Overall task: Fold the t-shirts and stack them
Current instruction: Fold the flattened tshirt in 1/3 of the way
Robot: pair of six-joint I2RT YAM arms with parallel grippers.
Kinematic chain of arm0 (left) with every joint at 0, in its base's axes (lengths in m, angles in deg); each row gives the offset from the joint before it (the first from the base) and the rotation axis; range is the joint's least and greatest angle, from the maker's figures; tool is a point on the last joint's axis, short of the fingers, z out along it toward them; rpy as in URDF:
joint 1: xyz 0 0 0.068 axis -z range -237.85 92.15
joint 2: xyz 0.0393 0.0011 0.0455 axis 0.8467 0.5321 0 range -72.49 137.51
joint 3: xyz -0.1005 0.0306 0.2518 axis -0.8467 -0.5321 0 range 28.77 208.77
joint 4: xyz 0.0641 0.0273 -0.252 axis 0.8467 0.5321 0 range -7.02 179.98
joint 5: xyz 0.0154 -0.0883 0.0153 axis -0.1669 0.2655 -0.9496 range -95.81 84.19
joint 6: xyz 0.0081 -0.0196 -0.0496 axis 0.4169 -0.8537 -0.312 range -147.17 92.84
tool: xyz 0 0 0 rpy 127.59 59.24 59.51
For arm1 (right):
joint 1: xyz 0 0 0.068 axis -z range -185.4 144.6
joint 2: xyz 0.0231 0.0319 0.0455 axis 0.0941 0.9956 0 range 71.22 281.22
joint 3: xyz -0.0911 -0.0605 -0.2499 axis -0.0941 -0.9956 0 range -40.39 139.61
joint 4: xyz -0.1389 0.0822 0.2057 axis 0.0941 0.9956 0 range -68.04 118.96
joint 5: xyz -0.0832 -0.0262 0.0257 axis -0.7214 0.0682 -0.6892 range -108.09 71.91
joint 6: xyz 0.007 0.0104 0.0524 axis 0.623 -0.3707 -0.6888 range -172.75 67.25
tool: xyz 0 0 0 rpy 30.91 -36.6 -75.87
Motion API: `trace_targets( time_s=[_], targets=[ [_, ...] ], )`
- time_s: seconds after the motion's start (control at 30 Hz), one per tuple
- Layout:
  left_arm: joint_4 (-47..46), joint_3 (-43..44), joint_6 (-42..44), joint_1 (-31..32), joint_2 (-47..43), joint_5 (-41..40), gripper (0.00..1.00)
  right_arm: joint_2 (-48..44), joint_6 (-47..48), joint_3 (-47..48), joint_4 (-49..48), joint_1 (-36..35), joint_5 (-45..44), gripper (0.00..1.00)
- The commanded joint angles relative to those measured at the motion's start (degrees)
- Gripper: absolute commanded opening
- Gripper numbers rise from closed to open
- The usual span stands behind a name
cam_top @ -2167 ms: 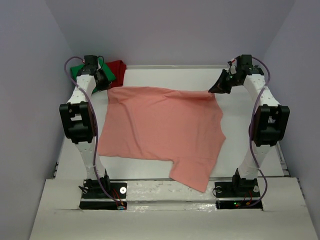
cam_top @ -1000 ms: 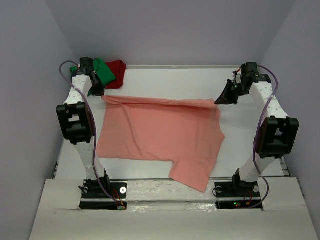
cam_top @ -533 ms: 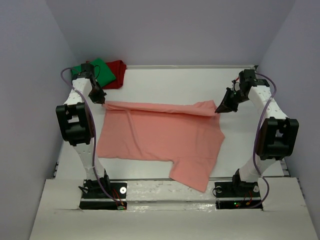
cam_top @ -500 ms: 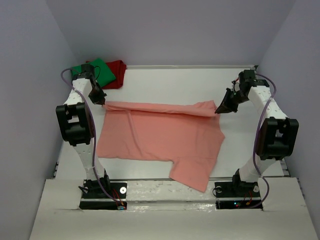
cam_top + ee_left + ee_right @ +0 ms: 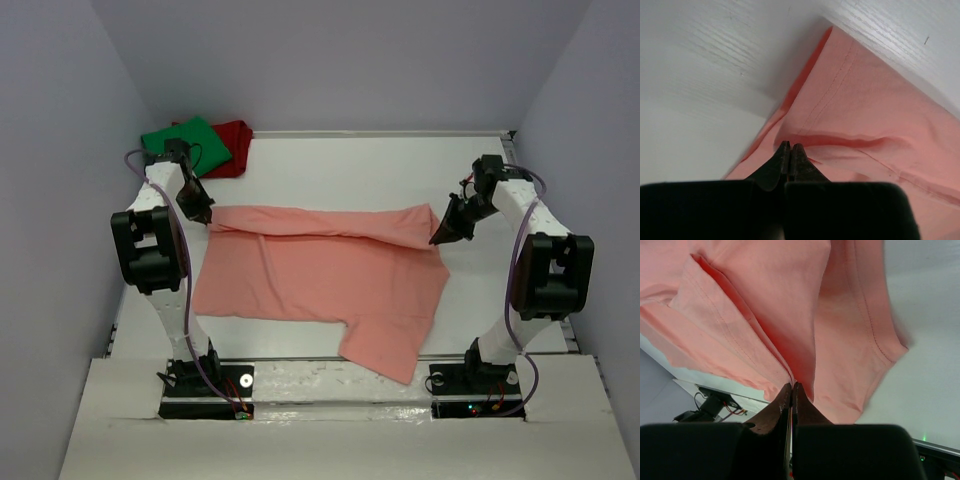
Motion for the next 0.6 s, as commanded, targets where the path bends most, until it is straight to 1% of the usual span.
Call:
trace_targets(
  time_s=[0.0, 0.03, 0.07, 0.1, 0.17, 0.23, 0.3, 0.33, 0.37, 0.4, 0.47, 0.57],
  targets=[
    [3.39, 0.32, 0.74, -0.12, -3.22, 0.12, 0.00, -0.89, 1.63, -2.06, 2.43, 0.78, 0.60, 0.03],
    [3.57, 0.32, 0.83, -0.12, -3.13, -0.14, 0.02, -0.44, 1.81, -2.67, 2.87, 0.78, 0.78, 0.10],
    [3.66, 0.32, 0.91, -0.12, -3.13, -0.23, 0.04, -0.01, 2.16, -3.02, 2.87, 0.78, 0.87, 0.10],
    [3.92, 0.32, 0.91, -0.12, -3.13, -0.49, 0.05, 0.87, 2.69, -3.20, 3.66, 0.78, 0.35, 0.19],
    [4.10, 0.14, 1.00, -0.12, -3.04, -0.67, 0.08, 1.66, 3.30, -3.82, 4.71, 0.78, -0.35, 0.29],
    [4.62, -0.03, 1.09, -0.12, -2.86, -1.54, 0.09, 2.11, 3.22, -3.82, 5.16, 0.78, -2.98, 0.35],
    [5.32, -0.21, 0.48, -0.12, -2.95, -2.60, 0.11, 2.20, 2.52, -3.56, 5.25, 0.78, -4.13, 0.46],
    [5.42, -0.30, 0.04, -0.12, -3.13, -3.39, 0.13, 2.20, 2.17, -3.21, 5.25, 0.78, -5.27, 0.49],
    [5.42, -0.47, -0.22, -0.12, -3.30, -3.40, 0.22, 2.11, 1.99, -2.77, 5.16, 0.78, -5.54, 0.55],
    [5.42, -0.47, -0.75, -0.12, -3.48, -3.40, 0.27, 2.11, 1.81, -1.46, 4.98, 0.78, -5.72, 0.59],
    [5.33, -0.30, -1.19, -0.21, -3.74, -3.40, 0.37, 1.85, 1.46, 0.39, 4.20, 0.78, -6.24, 0.59],
    [4.98, 1.10, -2.33, -0.29, -4.53, -6.02, 0.40, 1.75, 0.41, 4.52, 2.09, 0.78, -6.51, 0.59]
  ],
)
